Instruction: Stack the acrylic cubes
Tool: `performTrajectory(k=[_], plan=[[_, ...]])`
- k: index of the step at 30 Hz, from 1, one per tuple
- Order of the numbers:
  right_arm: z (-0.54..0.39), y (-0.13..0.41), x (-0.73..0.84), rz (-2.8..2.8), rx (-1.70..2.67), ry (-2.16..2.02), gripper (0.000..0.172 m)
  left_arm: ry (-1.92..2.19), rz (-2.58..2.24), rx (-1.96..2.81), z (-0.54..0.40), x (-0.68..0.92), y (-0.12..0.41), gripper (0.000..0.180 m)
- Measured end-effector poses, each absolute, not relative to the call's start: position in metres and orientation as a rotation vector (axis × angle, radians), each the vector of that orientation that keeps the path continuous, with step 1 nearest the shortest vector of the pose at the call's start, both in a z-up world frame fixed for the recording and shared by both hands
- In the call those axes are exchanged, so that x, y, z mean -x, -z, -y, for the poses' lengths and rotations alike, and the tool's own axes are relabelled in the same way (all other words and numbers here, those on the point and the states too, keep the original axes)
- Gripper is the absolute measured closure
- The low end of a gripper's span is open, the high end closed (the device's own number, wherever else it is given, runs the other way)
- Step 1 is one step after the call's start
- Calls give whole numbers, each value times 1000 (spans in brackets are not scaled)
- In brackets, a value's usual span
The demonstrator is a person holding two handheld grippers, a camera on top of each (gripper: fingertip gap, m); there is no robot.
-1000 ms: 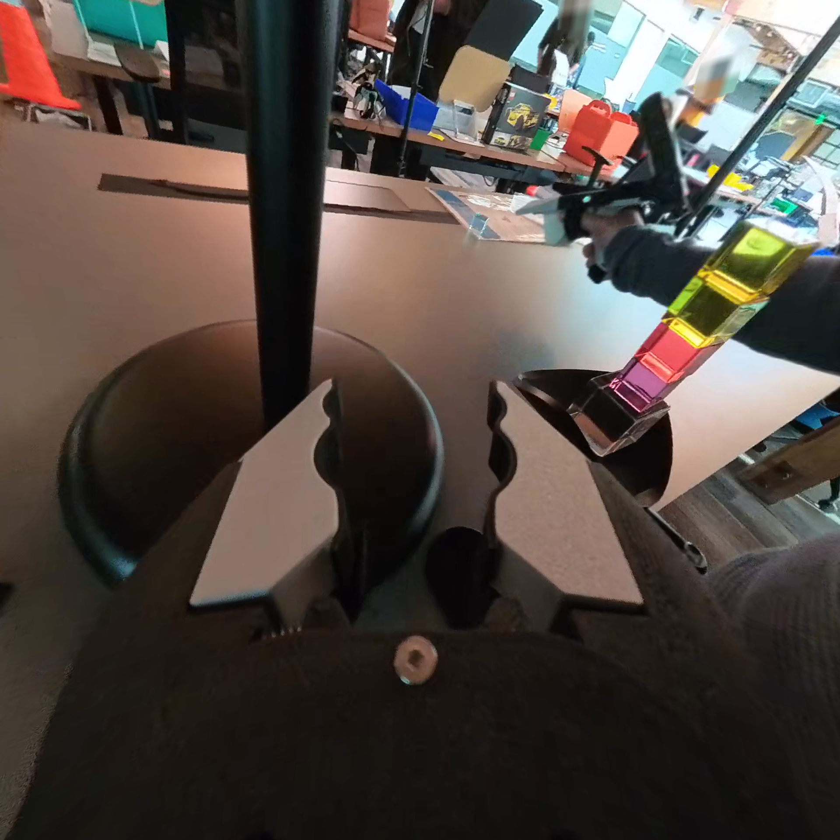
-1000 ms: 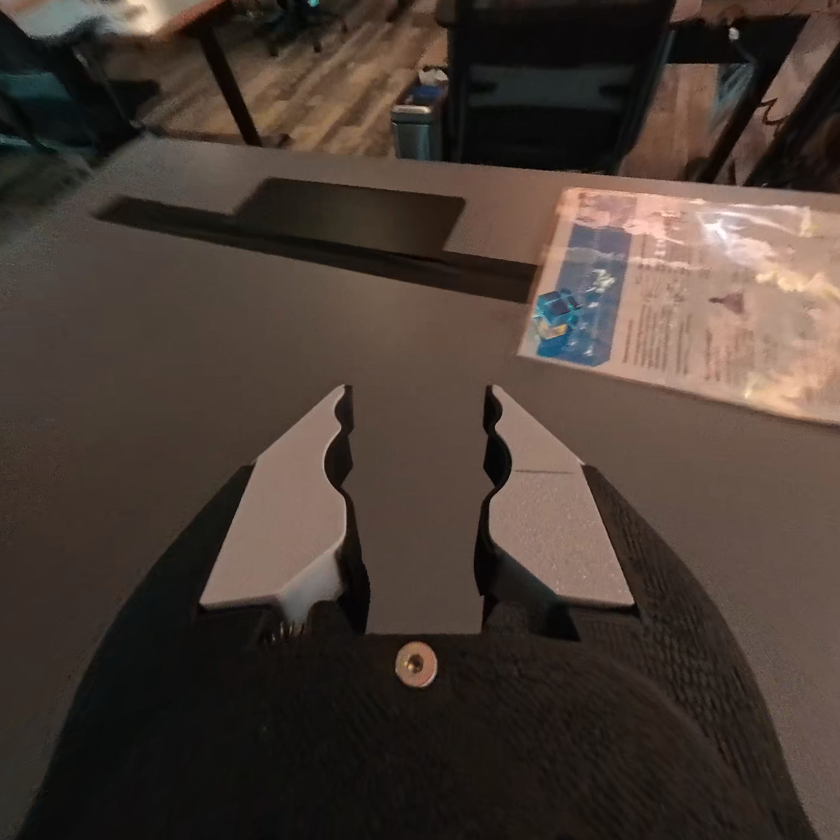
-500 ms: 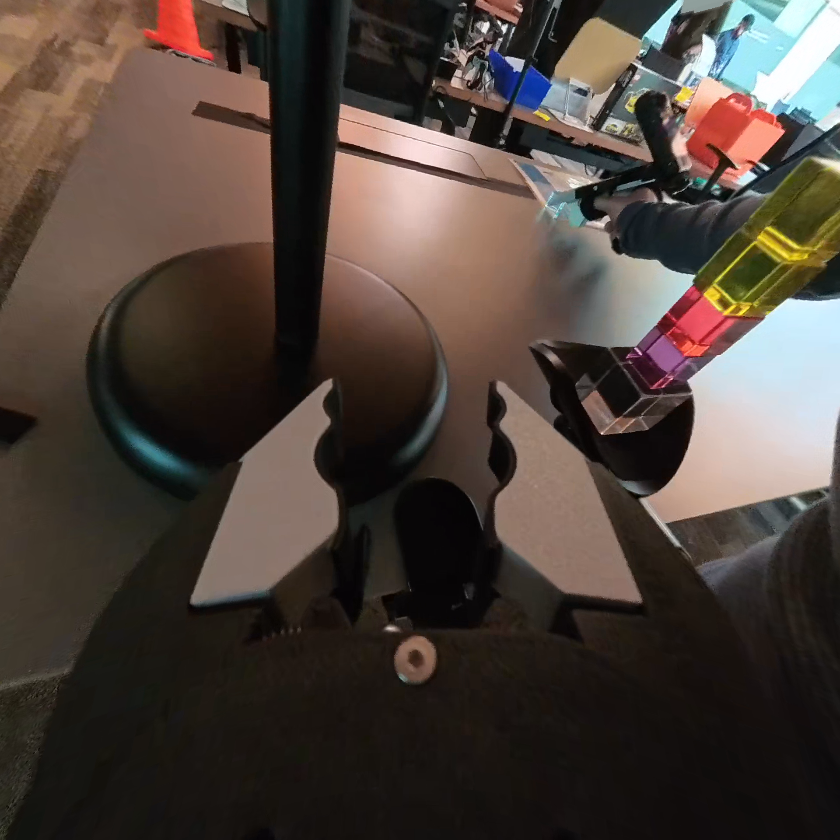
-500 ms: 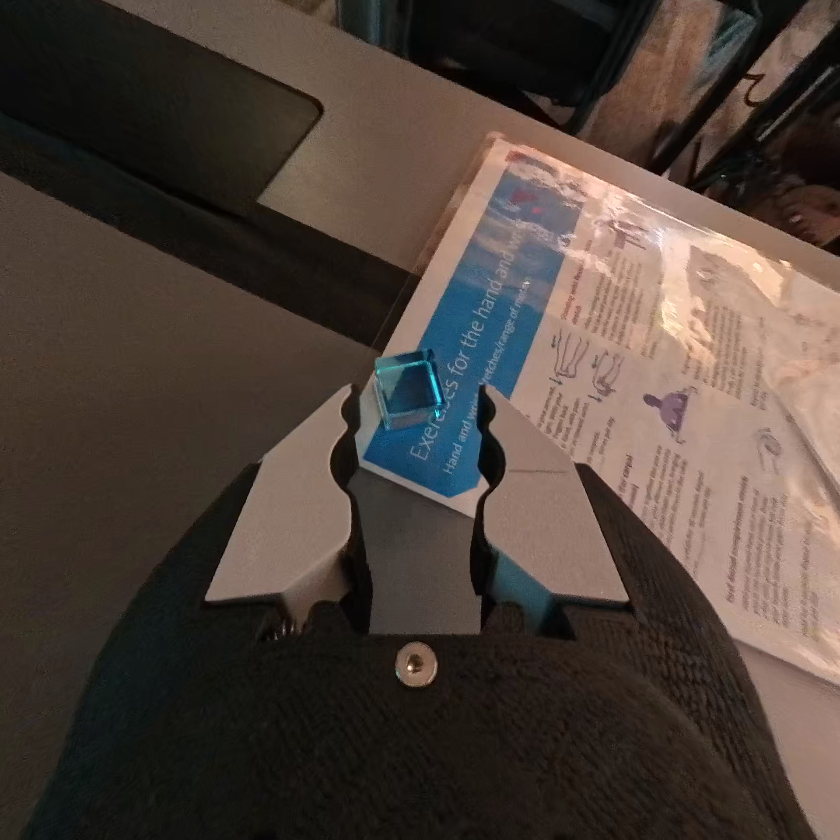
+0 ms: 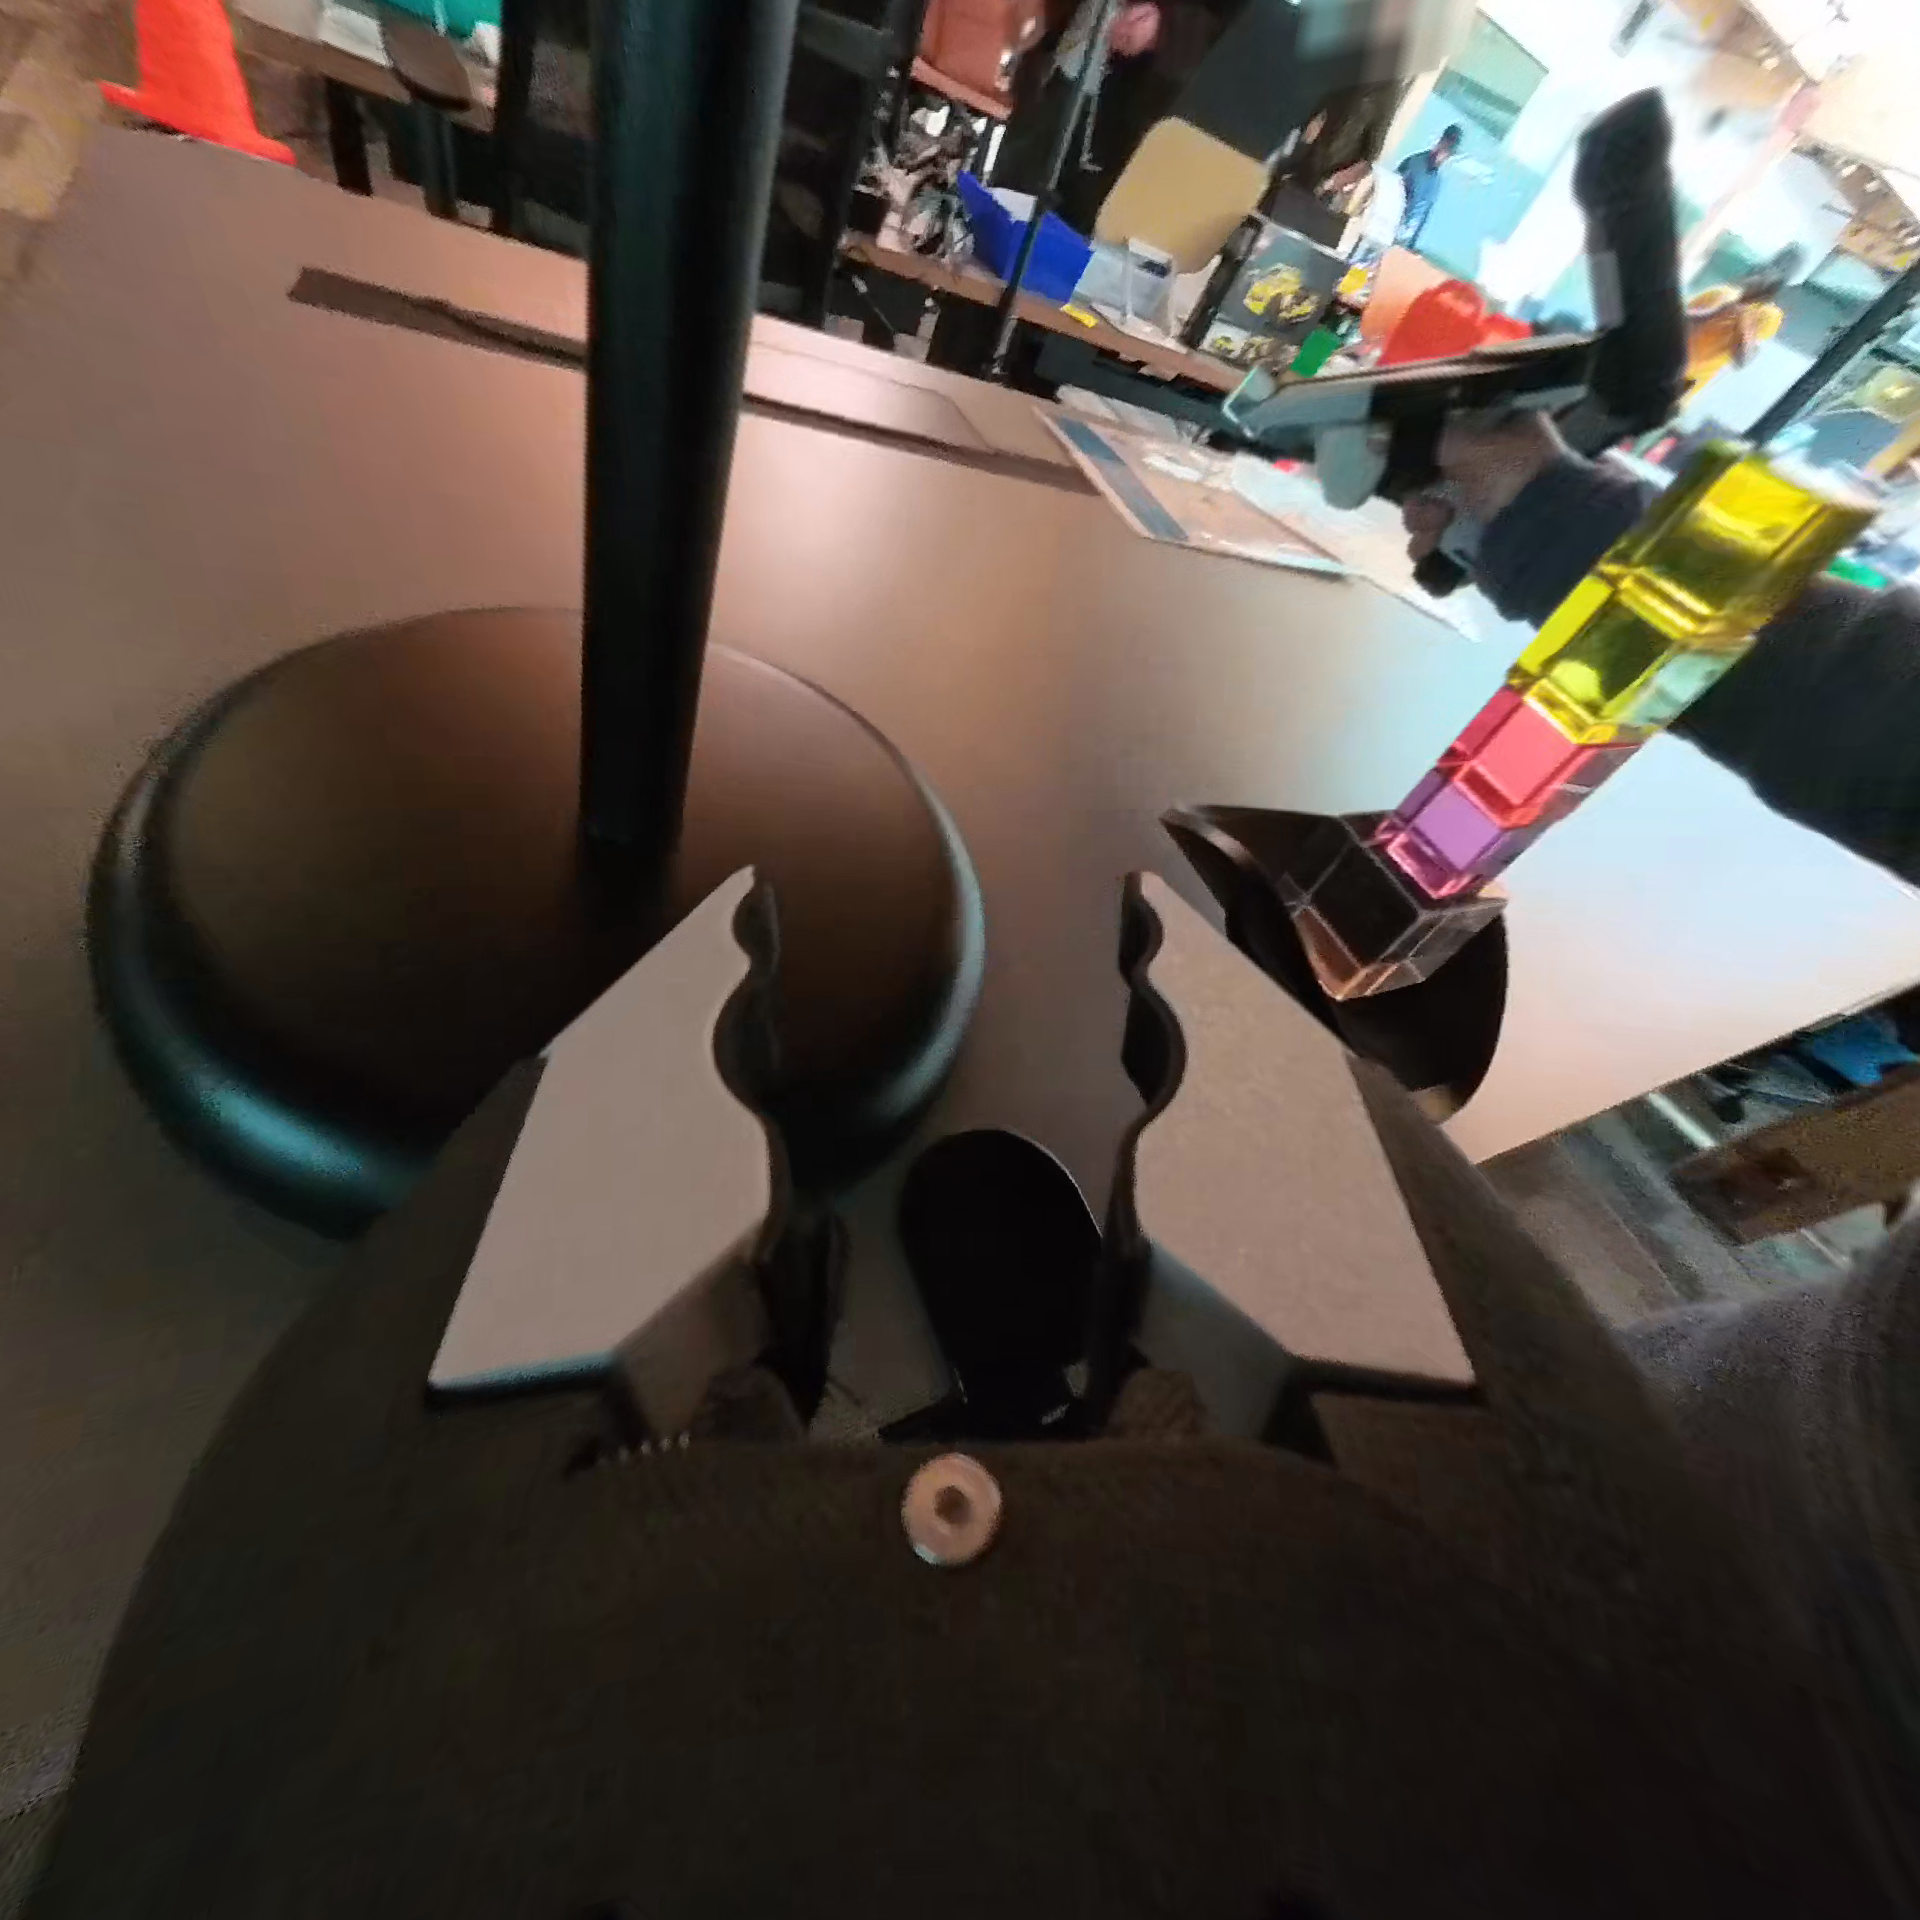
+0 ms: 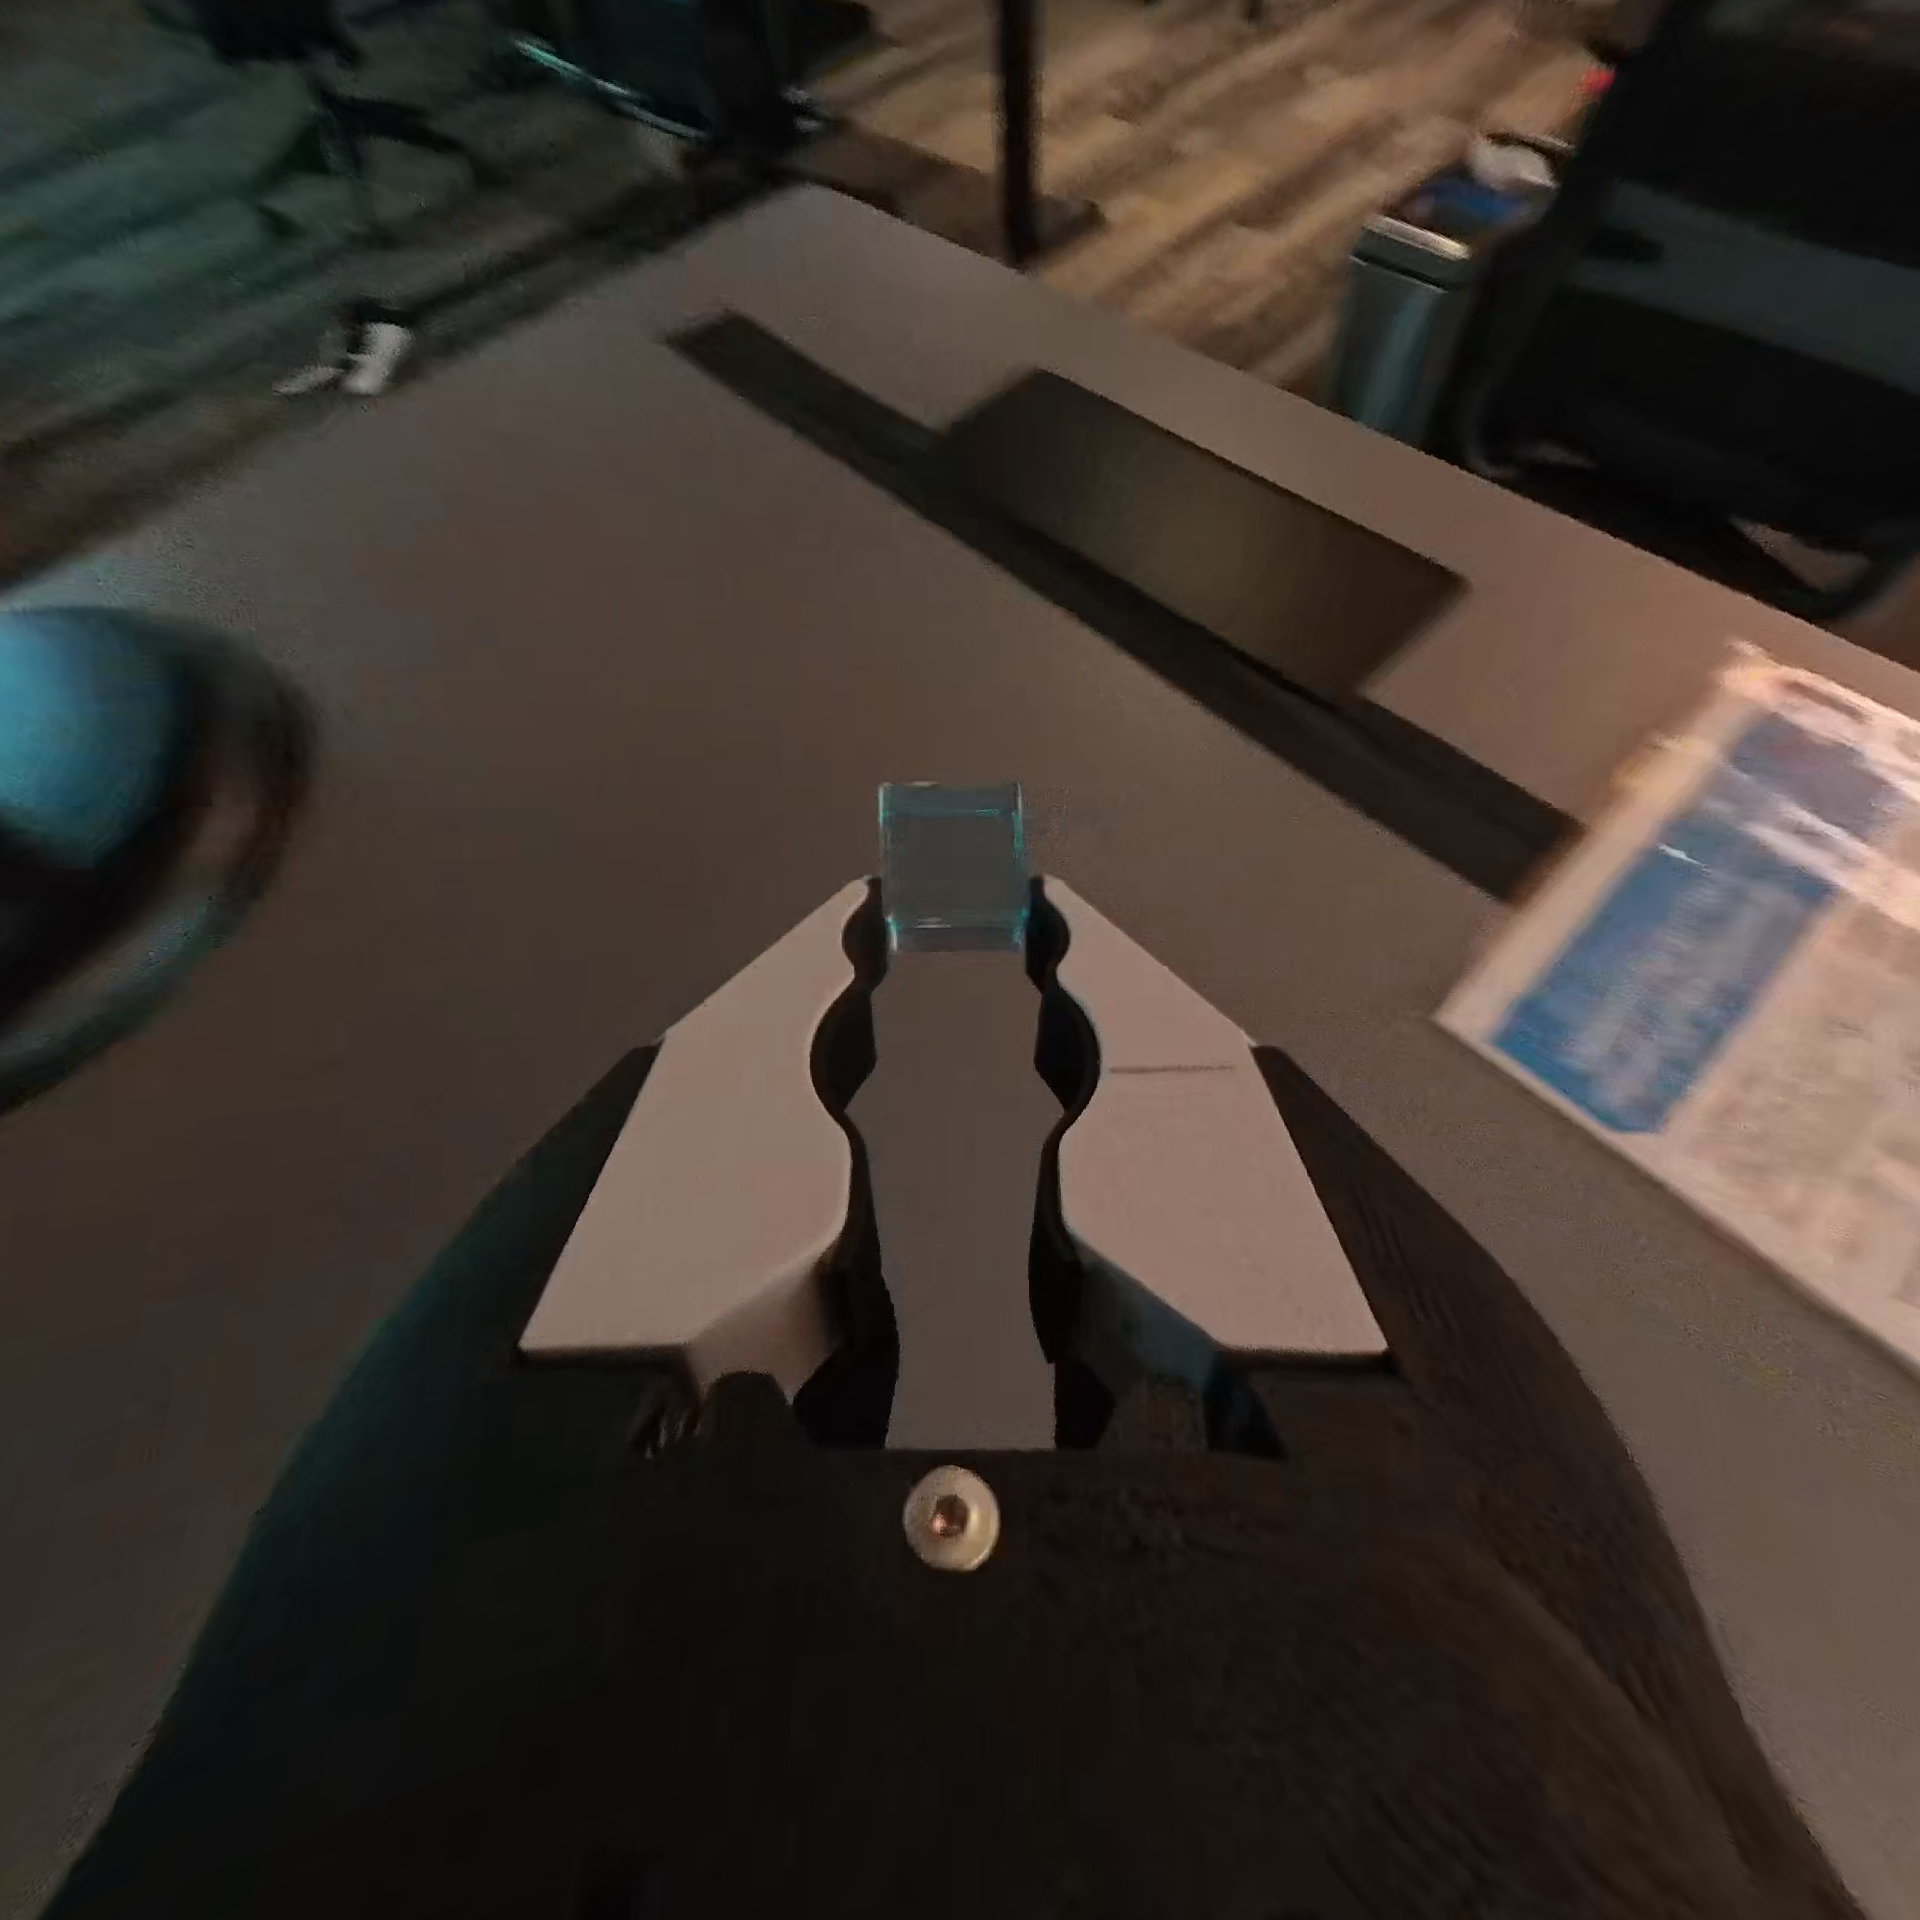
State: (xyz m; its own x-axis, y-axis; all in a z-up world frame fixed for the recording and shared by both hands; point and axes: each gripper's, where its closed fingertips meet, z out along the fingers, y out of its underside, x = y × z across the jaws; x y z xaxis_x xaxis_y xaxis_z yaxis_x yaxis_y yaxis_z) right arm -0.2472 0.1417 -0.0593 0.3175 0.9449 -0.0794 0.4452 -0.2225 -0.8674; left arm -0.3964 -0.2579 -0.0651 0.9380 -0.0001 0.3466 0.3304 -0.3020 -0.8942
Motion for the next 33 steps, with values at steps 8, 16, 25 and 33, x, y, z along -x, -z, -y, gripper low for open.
performTrajectory(k=[8, 16, 25, 33], plan=[[115, -45, 269, 1719, 1478, -1165, 148, 418, 113, 1812, 272, 395, 45, 113], [215, -53, 283, 2018, 1364, -1104, 147, 435, 38, 1791, 297, 396, 33, 114], [217, -40, 287, 2063, 1410, -973, 147, 434, 36, 1784, 316, 398, 32, 114], [215, -35, 286, 2079, 1433, -951, 147, 431, 31, 1791, 320, 398, 31, 113]])
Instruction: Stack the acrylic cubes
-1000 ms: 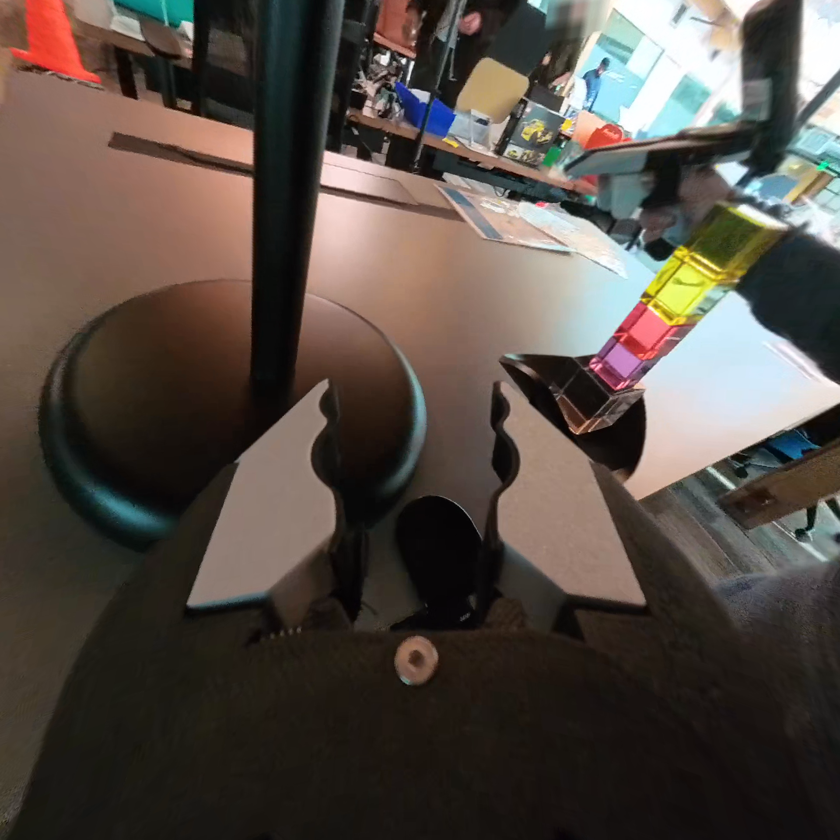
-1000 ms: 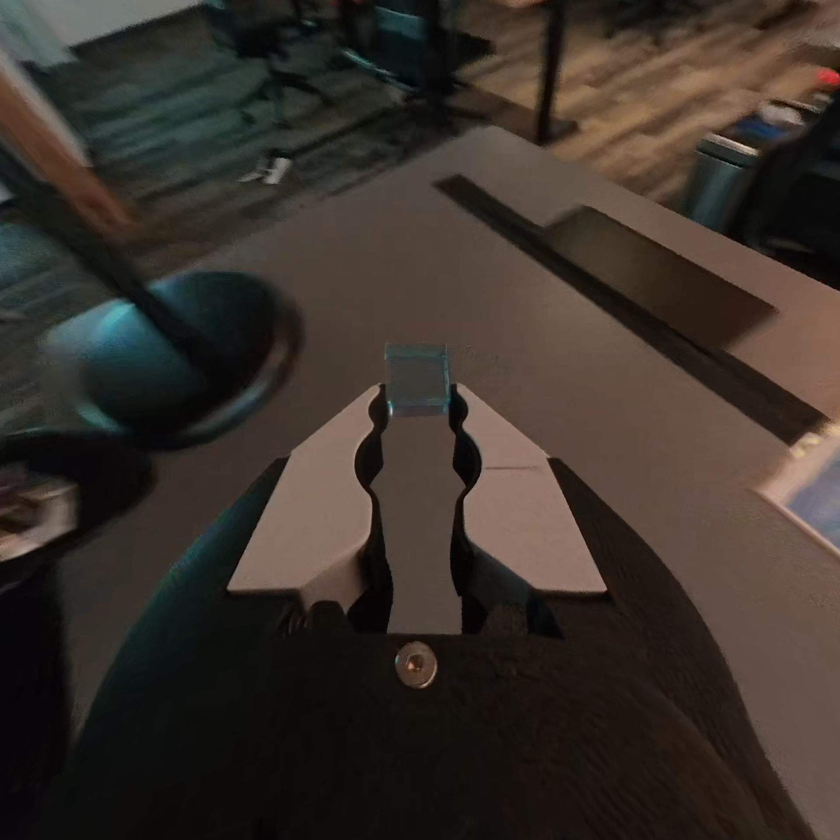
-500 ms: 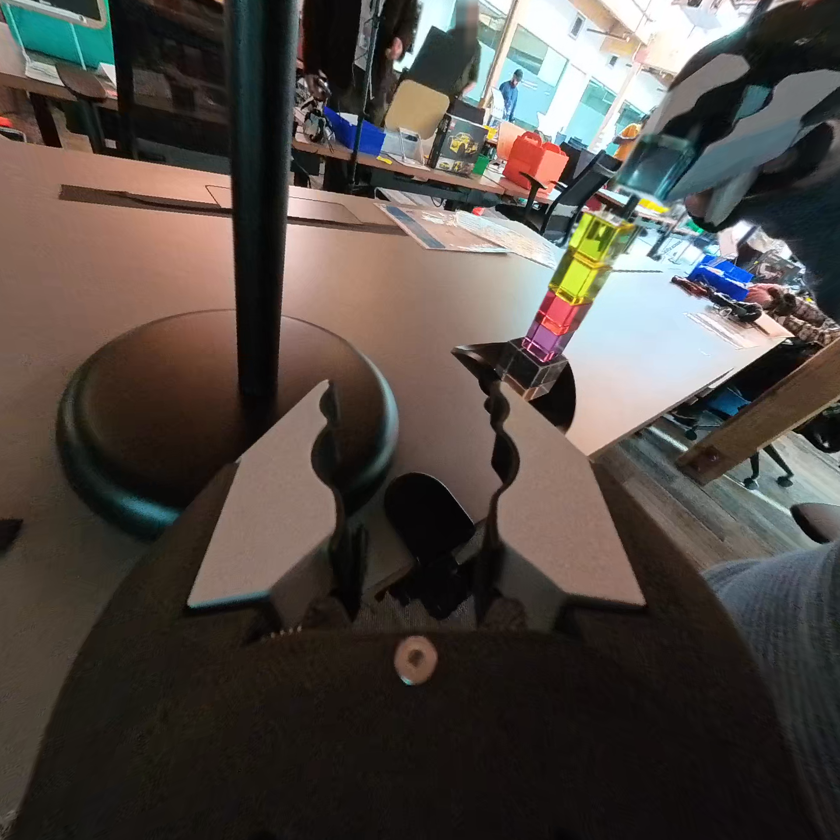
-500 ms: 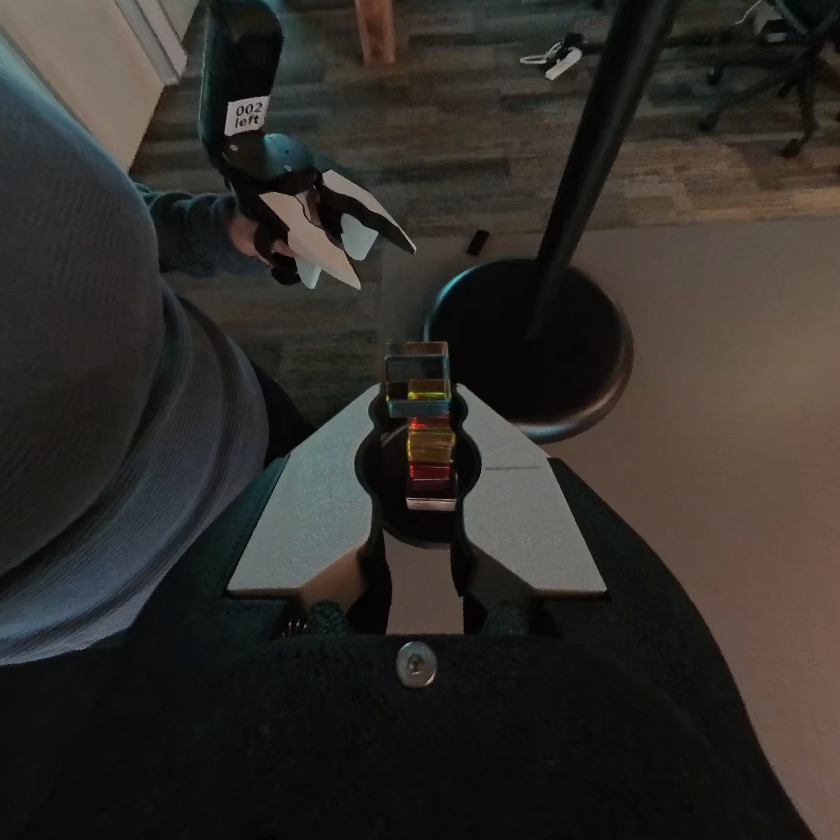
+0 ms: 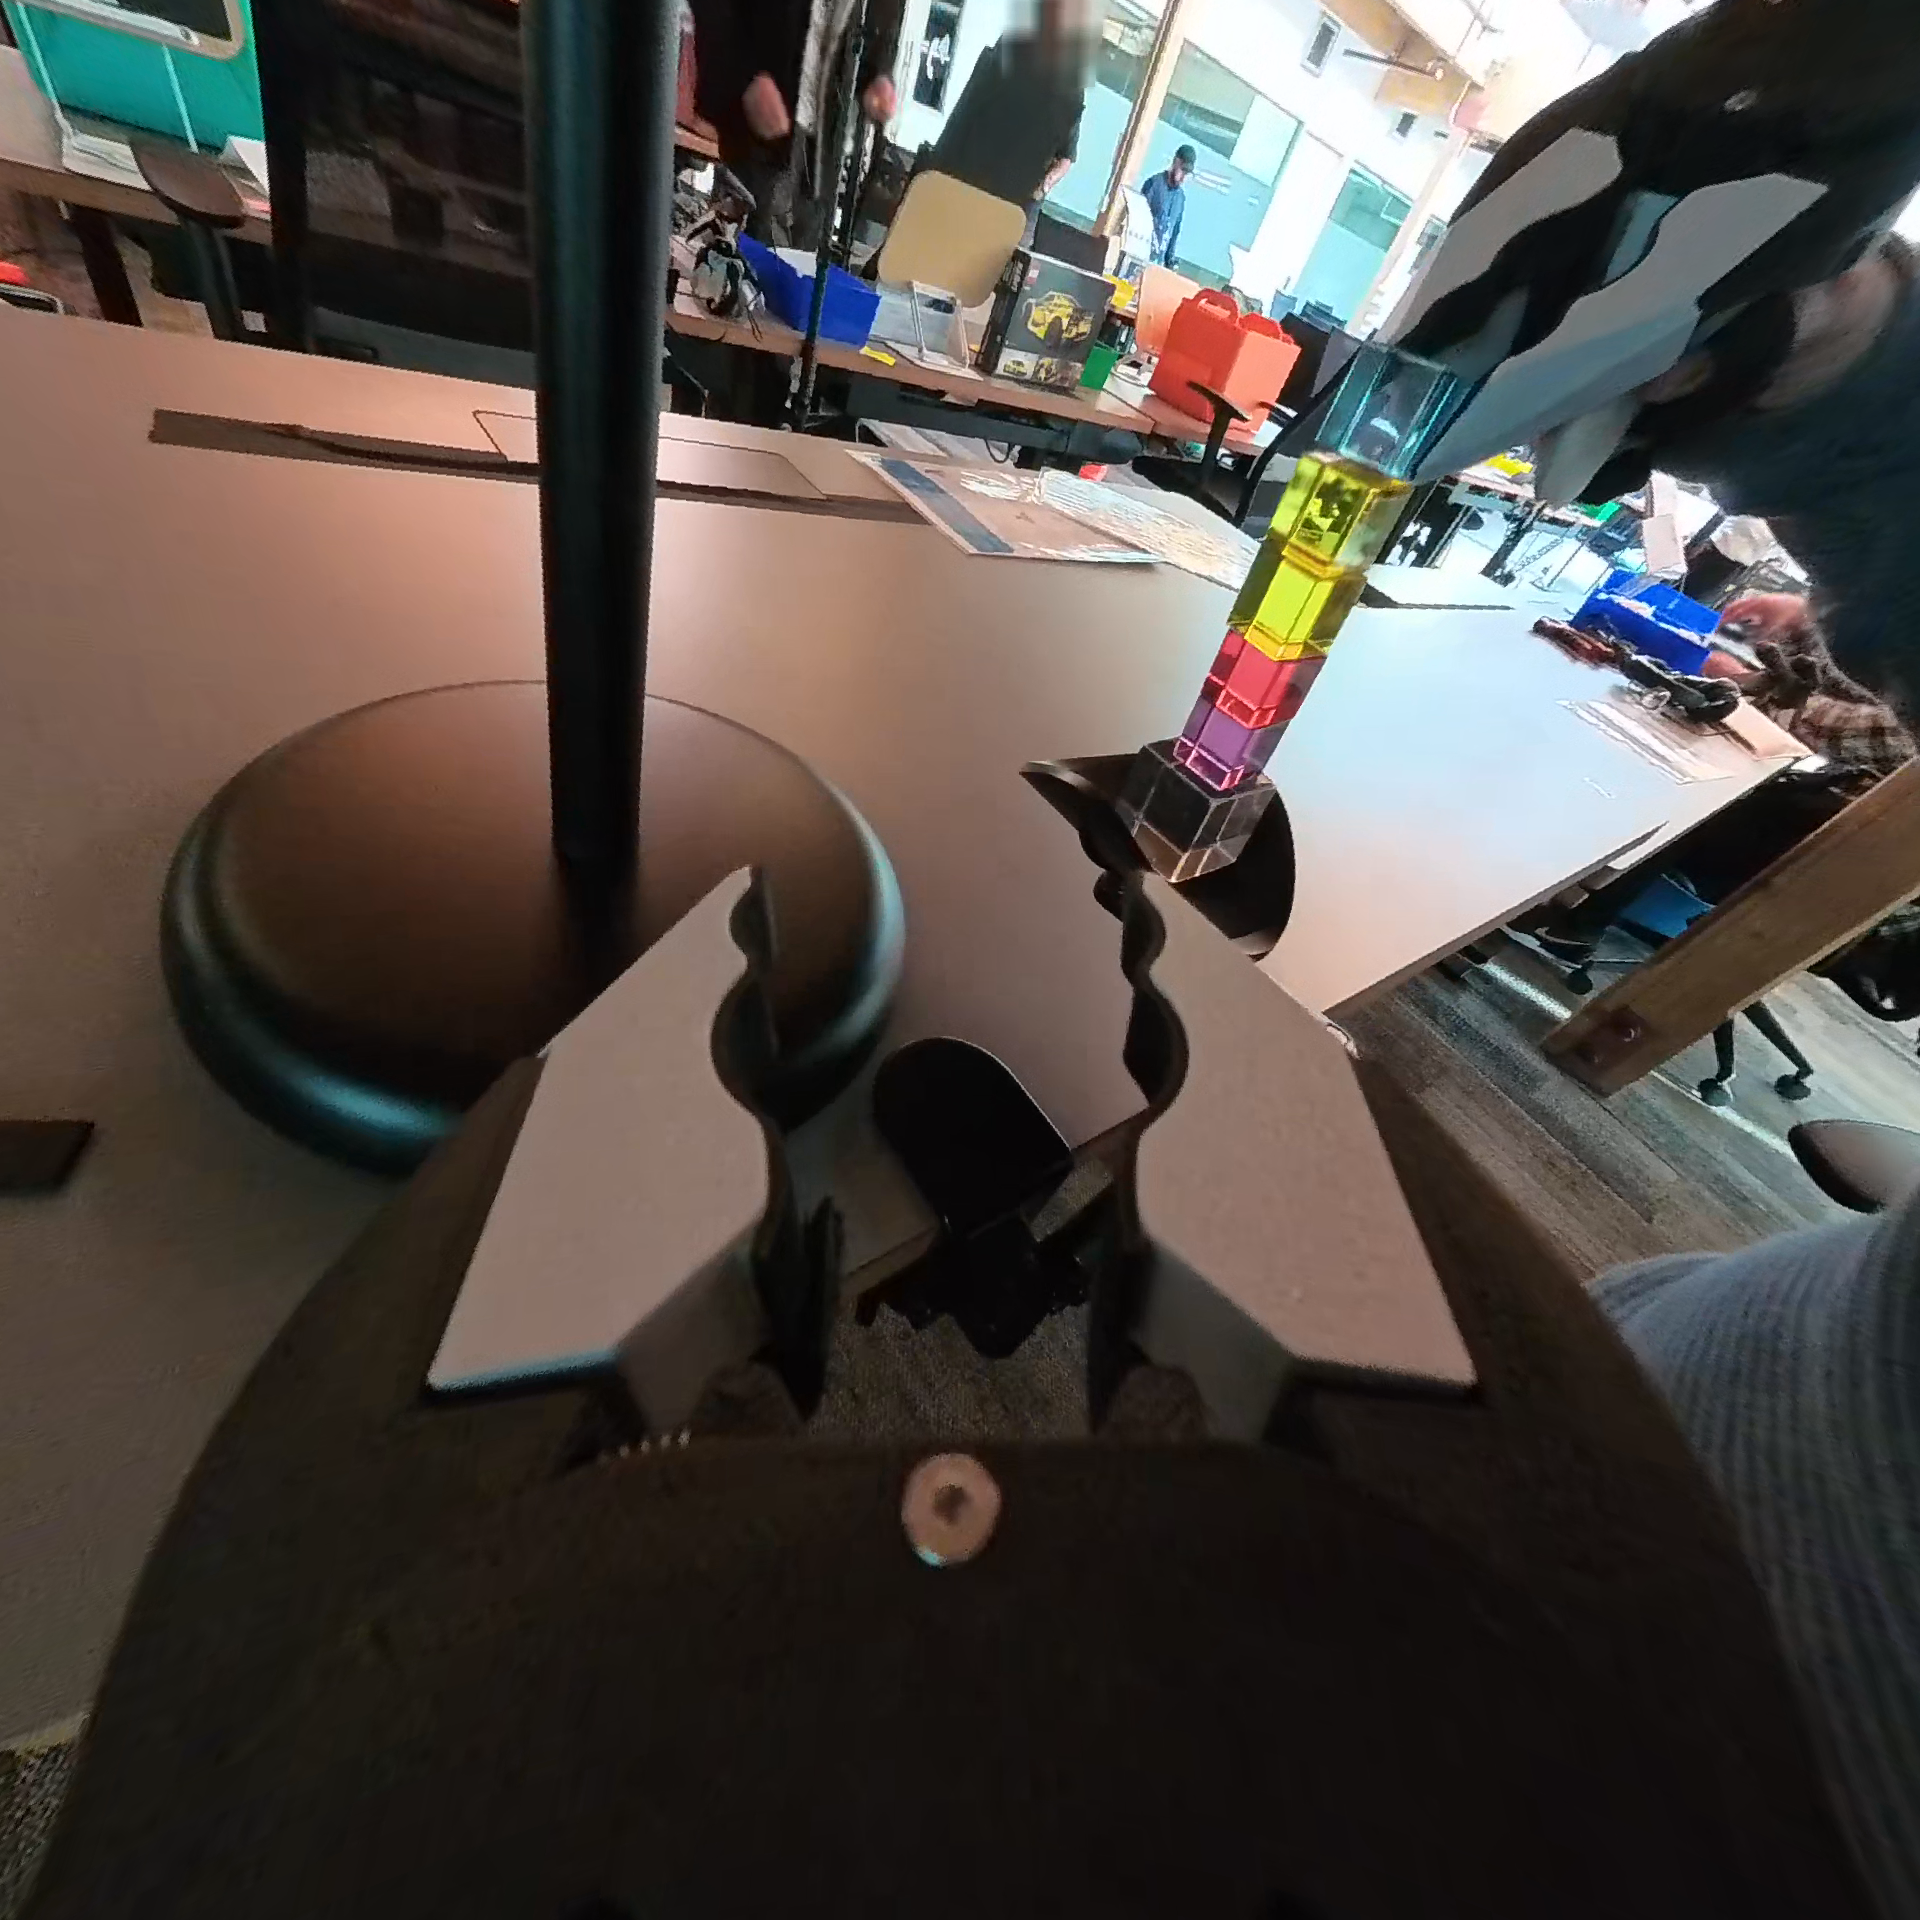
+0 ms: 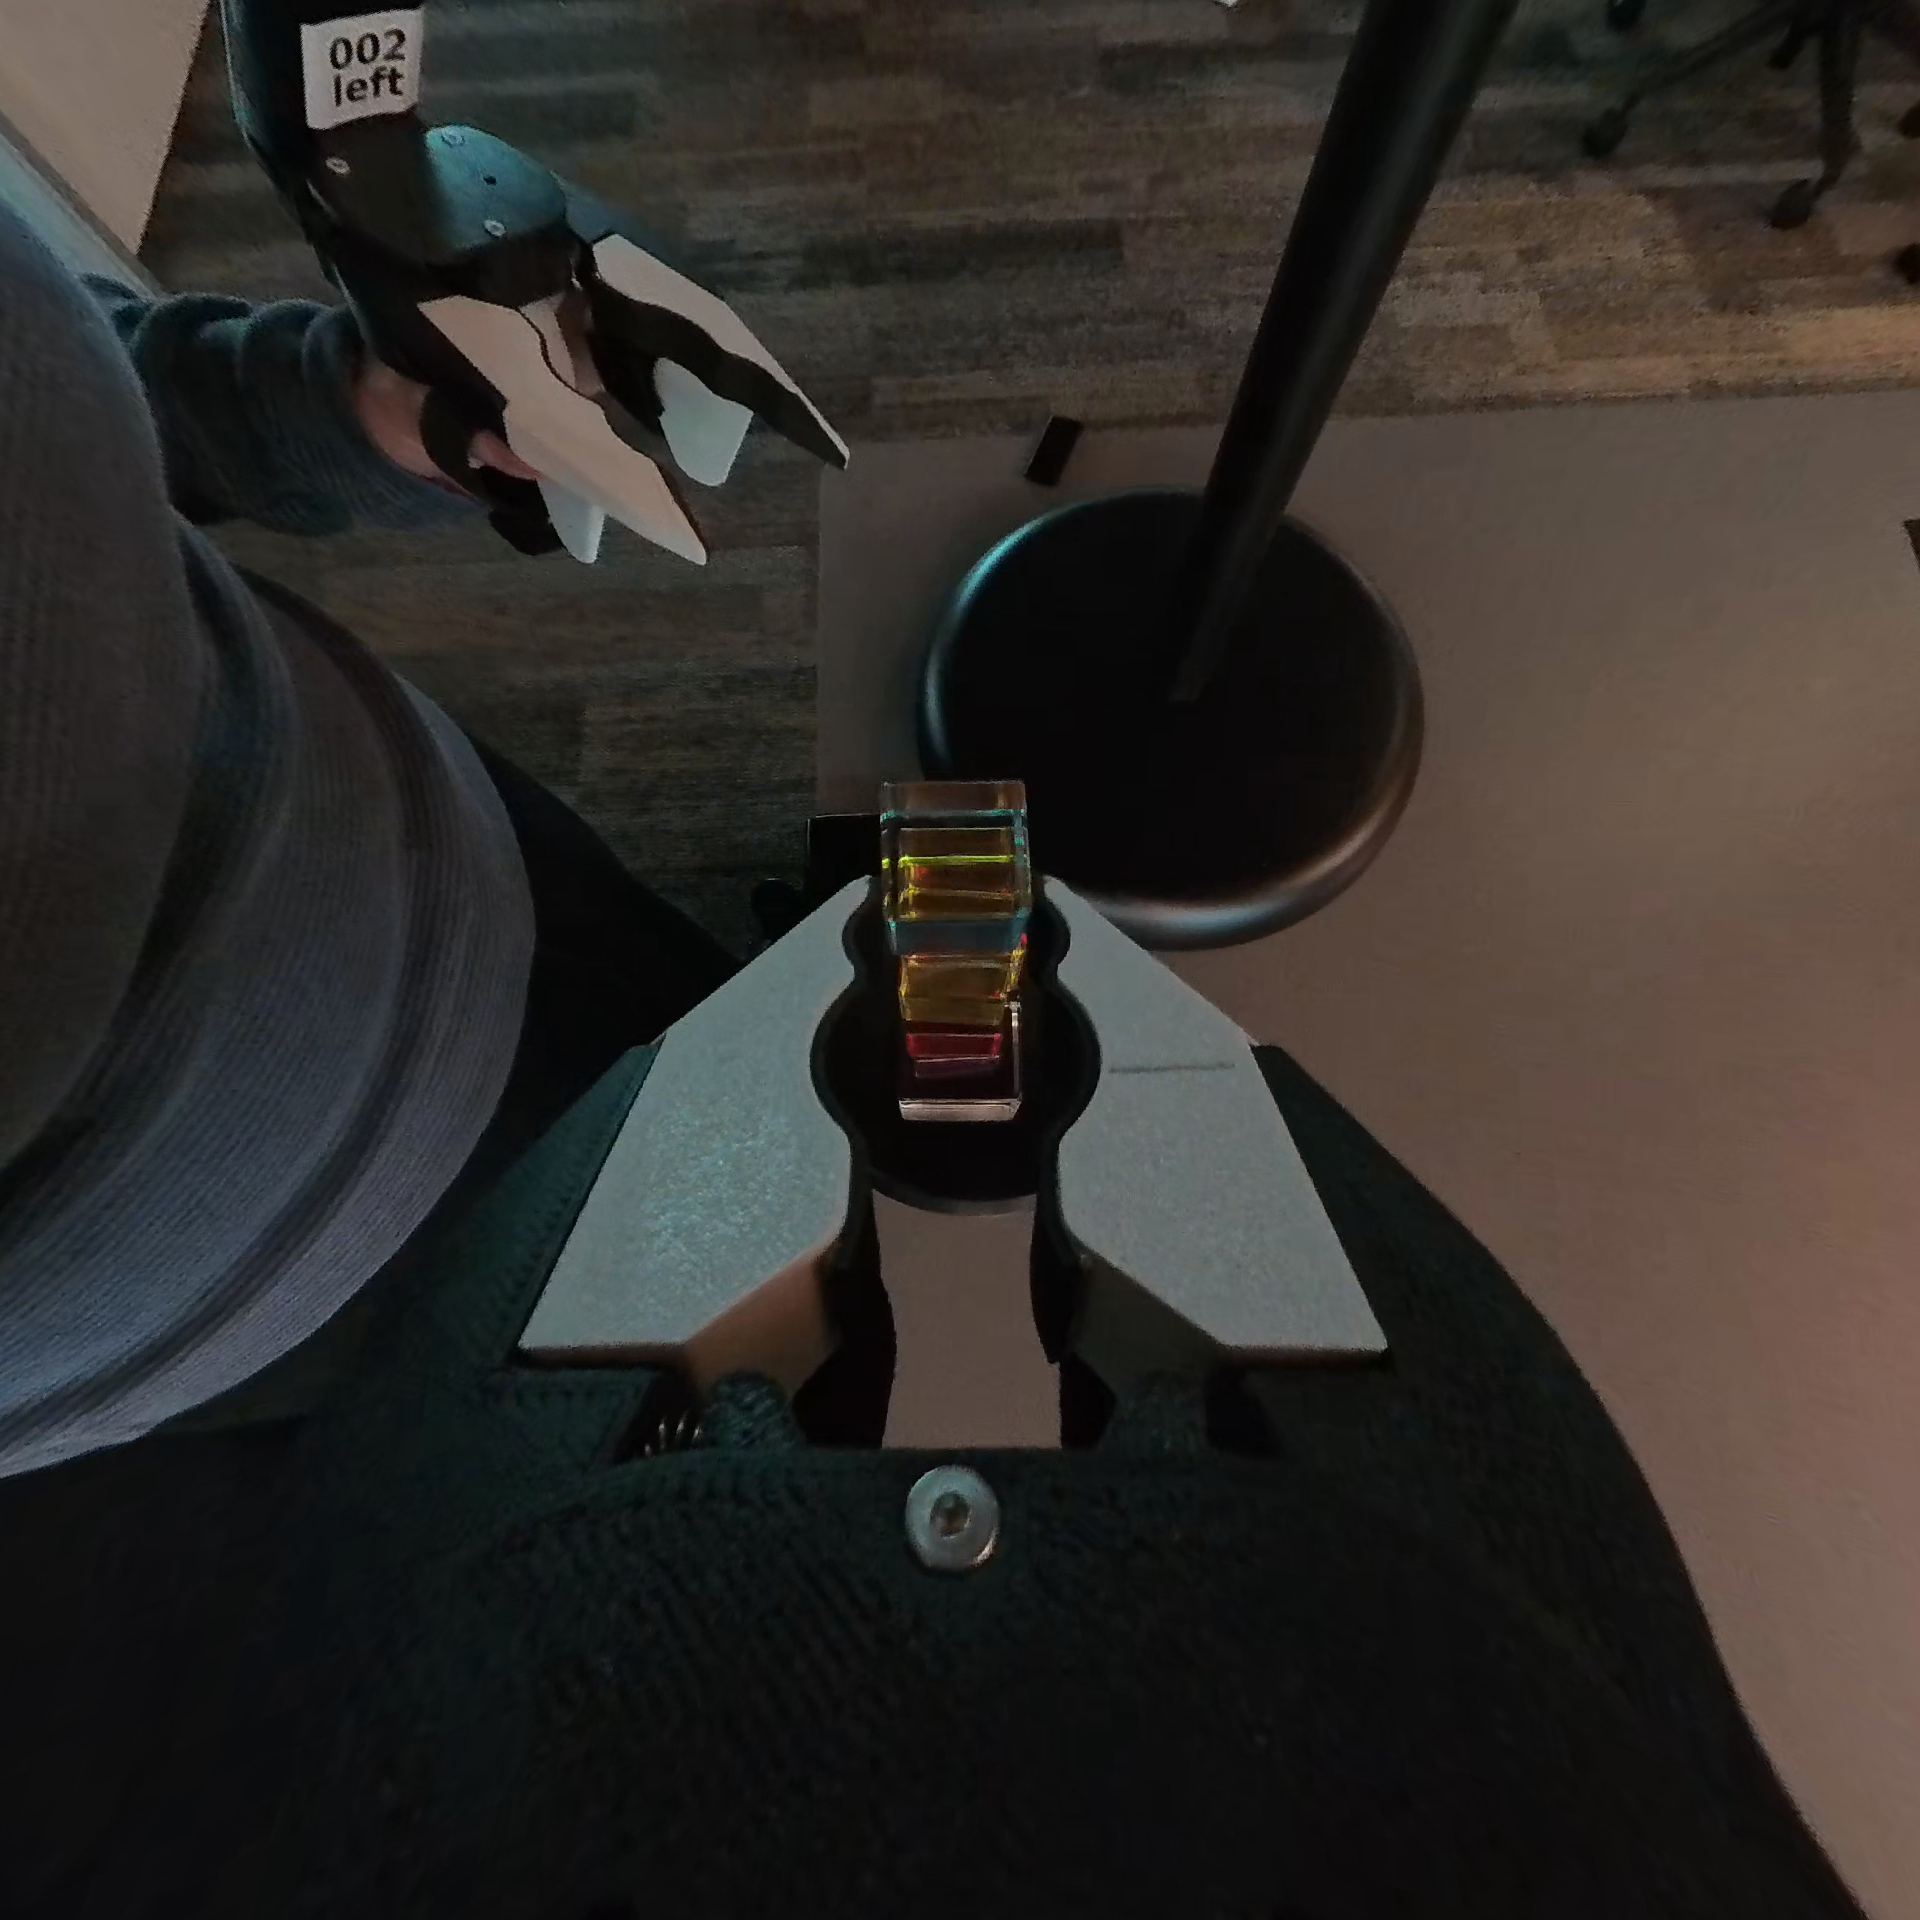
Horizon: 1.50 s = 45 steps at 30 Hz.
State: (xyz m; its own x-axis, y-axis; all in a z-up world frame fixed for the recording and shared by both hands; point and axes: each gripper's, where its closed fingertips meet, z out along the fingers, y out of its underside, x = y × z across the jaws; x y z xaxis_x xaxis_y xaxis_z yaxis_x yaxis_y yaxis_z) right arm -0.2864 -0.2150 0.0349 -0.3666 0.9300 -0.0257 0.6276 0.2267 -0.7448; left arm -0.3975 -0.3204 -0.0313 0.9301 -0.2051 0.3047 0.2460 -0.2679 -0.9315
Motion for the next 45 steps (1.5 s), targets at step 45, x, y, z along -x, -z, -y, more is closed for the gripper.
performTrajectory(k=[45], plan=[[257, 88, 242, 1161, 1721, -361, 172, 501, -210, 1934, 305, 364, 34, 122]])
